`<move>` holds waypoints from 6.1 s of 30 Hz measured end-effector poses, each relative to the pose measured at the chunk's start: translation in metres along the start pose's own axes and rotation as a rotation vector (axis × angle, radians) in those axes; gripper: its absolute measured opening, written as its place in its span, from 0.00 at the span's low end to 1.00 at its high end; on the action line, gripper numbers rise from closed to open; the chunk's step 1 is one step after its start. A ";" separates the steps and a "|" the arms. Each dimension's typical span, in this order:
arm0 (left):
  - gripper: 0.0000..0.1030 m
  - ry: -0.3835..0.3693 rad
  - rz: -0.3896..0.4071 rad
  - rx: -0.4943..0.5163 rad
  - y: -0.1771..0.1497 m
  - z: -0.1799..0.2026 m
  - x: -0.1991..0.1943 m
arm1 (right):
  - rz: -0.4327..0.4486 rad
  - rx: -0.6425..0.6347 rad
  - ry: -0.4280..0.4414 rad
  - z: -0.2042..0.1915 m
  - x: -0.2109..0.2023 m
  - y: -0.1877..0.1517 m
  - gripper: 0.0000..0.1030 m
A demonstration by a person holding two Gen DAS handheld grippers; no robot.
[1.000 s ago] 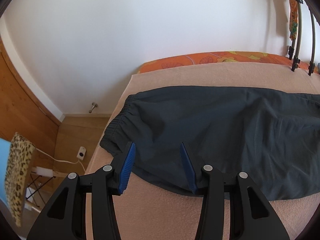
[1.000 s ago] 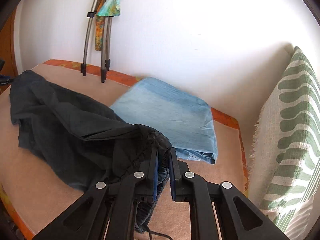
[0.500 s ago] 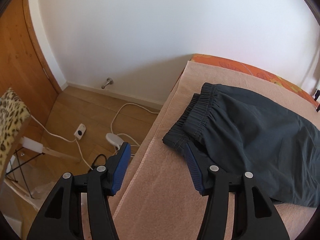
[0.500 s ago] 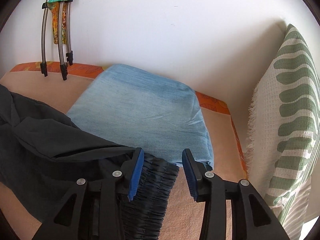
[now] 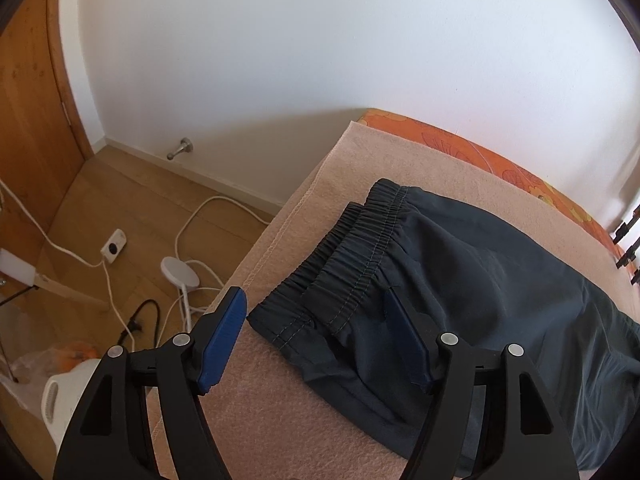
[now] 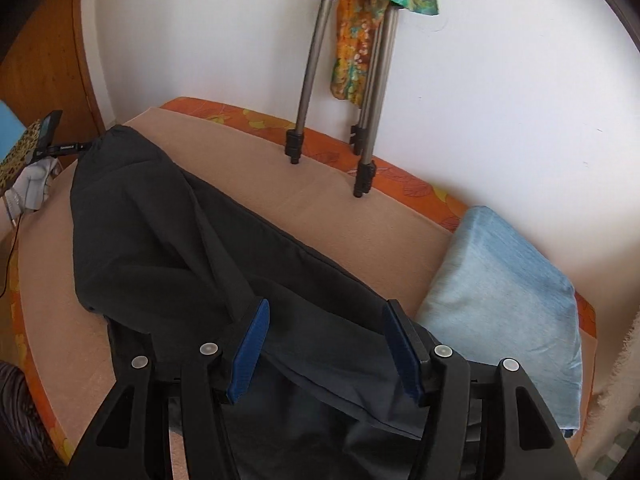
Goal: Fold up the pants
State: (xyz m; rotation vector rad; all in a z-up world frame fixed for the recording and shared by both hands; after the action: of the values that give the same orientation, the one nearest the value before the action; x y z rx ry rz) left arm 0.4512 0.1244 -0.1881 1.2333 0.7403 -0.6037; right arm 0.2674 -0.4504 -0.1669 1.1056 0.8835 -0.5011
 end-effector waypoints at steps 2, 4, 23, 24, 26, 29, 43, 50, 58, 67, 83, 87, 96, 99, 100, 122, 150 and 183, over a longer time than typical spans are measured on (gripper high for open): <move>0.69 0.044 0.005 0.018 -0.002 0.004 0.003 | -0.042 -0.092 0.045 -0.024 0.024 0.011 0.58; 0.69 0.069 0.008 0.030 -0.004 0.006 0.005 | -0.092 -0.164 0.068 -0.043 0.047 0.016 0.53; 0.13 0.079 0.059 0.091 0.005 0.001 -0.002 | -0.153 -0.226 -0.077 -0.038 0.136 0.080 0.00; 0.16 0.081 0.051 0.083 0.007 -0.002 -0.001 | -0.156 -0.226 -0.092 -0.038 0.140 0.080 0.00; 0.25 0.085 0.055 0.059 0.011 -0.006 -0.002 | -0.166 -0.218 -0.116 -0.037 0.148 0.081 0.00; 0.44 0.101 0.051 0.017 0.016 -0.013 -0.006 | -0.194 -0.225 -0.176 -0.036 0.162 0.081 0.02; 0.46 -0.145 0.072 0.243 -0.047 0.071 -0.099 | 0.003 -0.047 -0.063 -0.072 0.016 0.034 0.46; 0.46 -0.183 -0.005 0.308 -0.069 0.093 -0.092 | -0.089 0.043 0.067 -0.136 -0.006 -0.044 0.49; 0.47 -0.095 -0.013 0.187 -0.048 0.045 -0.068 | -0.187 0.026 0.014 -0.170 0.030 -0.069 0.33; 0.47 -0.067 -0.037 0.125 -0.041 0.028 -0.040 | -0.147 0.037 0.018 -0.168 0.003 -0.066 0.00; 0.53 -0.073 0.019 0.043 -0.022 -0.010 -0.052 | -0.261 -0.028 0.085 -0.185 -0.005 -0.077 0.13; 0.62 -0.146 0.000 -0.136 -0.007 -0.041 -0.047 | -0.194 -0.089 0.109 -0.194 -0.022 -0.058 0.42; 0.65 -0.201 -0.111 -0.279 -0.007 -0.041 -0.013 | -0.039 -0.096 0.099 -0.210 -0.020 0.031 0.44; 0.65 -0.192 -0.126 -0.330 -0.008 -0.043 -0.001 | -0.008 -0.095 0.112 -0.216 -0.011 0.057 0.55; 0.65 -0.190 -0.119 -0.338 -0.009 -0.043 0.001 | -0.001 -0.101 0.116 -0.219 -0.007 0.067 0.56; 0.56 0.066 0.087 -0.195 -0.005 -0.040 -0.057 | -0.020 0.550 -0.252 -0.030 -0.076 -0.129 0.68; 0.62 -0.613 -0.205 1.055 -0.303 0.351 -0.221 | 0.115 1.205 -0.086 0.044 -0.057 -0.302 0.77; 0.05 -0.753 -0.132 1.188 -0.322 0.352 -0.240 | 0.332 1.211 -0.042 0.073 -0.095 -0.291 0.20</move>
State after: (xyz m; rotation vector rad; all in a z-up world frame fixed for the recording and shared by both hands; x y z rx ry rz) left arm 0.1168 -0.2891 -0.1412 1.8165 -0.2791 -1.6284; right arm 0.0248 -0.6376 -0.2373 2.2754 0.2675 -0.7975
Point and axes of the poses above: each gripper's, at about its wrist camera, not at the fingertips, and x roughly the way its jaws point, z to its right, y to its top, the point moved 2 cm from there along x, roughly the way its jaws point, and after that the axes turned 8 degrees about -x, right-handed, at the moved point
